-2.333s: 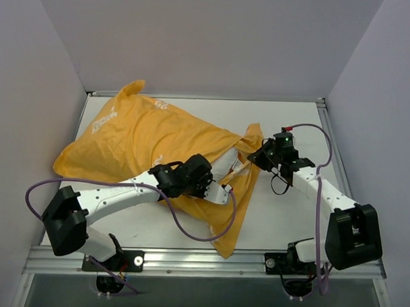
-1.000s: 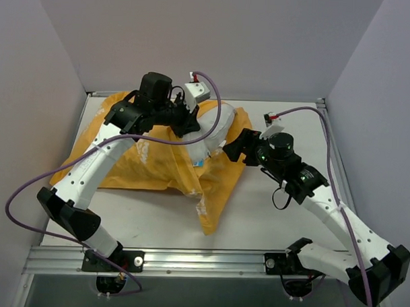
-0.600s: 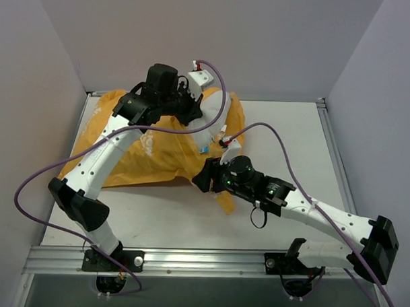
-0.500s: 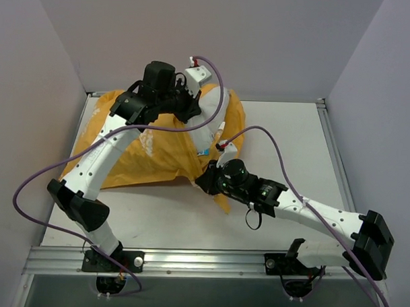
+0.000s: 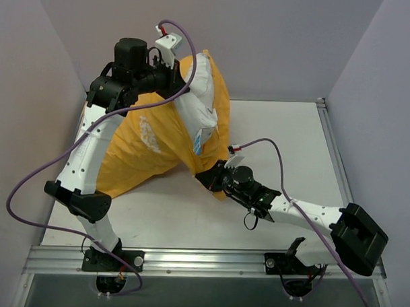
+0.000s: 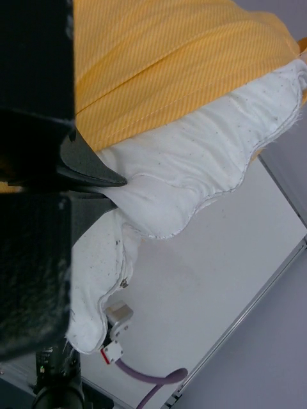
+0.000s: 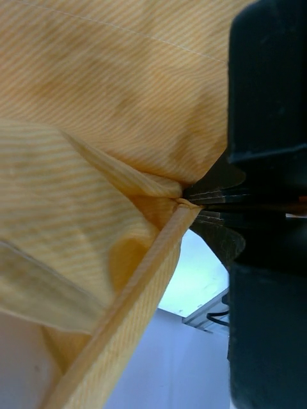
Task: Remove the pillowcase from the pillow
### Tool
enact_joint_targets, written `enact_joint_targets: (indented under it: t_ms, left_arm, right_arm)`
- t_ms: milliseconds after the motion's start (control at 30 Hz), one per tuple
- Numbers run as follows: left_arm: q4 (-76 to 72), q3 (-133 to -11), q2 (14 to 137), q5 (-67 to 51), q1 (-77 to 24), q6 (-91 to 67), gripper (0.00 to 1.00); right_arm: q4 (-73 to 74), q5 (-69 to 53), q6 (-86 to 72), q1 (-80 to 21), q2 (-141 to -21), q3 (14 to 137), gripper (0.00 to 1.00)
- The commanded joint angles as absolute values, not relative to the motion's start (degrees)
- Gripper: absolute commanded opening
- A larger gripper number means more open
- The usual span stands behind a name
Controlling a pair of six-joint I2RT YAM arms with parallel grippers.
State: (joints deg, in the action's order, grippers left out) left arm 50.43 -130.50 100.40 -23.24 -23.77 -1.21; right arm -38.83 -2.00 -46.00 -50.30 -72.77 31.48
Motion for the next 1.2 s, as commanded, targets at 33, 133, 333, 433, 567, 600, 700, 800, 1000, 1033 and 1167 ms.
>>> enact_joint_targets:
  t_ms: [33, 133, 333, 433, 567, 600, 700, 800, 1000, 1033, 1167]
  left_arm:
    - [35.86, -132.38, 94.32, -23.73, -22.24, -3.34, 0.02]
    - [35.07, -123.33, 92.47, -23.12, -22.32, -1.94, 0.02]
    - [34.1, -117.07, 92.46, -22.5, -23.99, -1.14, 0.02]
    - [34.01, -118.3, 93.43, -22.67, -24.7, -1.23, 0.02]
    - [34.37, -119.01, 93.43, -23.12, -24.87, -1.06, 0.02]
    - [34.45, -118.92, 93.17, -23.2, -24.96, -0.88, 0.02]
    - [34.63, -118.04, 92.46, -22.94, -24.87, -0.53, 0.02]
    - [34.8, -117.6, 92.2, -23.11, -24.96, -0.53, 0.02]
    - [34.63, -117.68, 92.2, -23.82, -24.96, -0.79, 0.02]
    - [34.72, -117.69, 92.2, -23.82, -24.87, -0.79, 0.02]
    - [34.72, -117.42, 92.2, -23.82, -24.96, -0.35, 0.02]
  right_arm:
    - [-27.9, -8.62, -41.6, -47.38, -76.56, 29.34, 0.0]
    - [-15.6, -1.7, -36.4, -48.86, -70.17, 38.38, 0.52]
    - [6.04, 6.85, -27.08, -49.13, -59.43, 57.55, 0.91]
    - [10.36, 9.13, -24.8, -49.31, -59.94, 65.2, 1.0]
    - [11.43, 8.53, -22.42, -49.04, -66.78, 73.99, 1.0]
    - [11.51, 8.18, -22.5, -48.78, -70.54, 77.57, 1.0]
    - [10.03, 6.6, -25.04, -46.59, -76.45, 82.78, 1.0]
    - [3.71, 1.25, -26.81, -43.77, -80.15, 83.85, 1.0]
    - [-2.28, -4.75, -26.98, -44.12, -88.15, 87.8, 1.0]
    - [-2.72, -4.83, -27.07, -44.03, -88.76, 87.72, 1.0]
    - [-7.27, -7.55, -27.16, -44.21, -88.51, 85.26, 1.0]
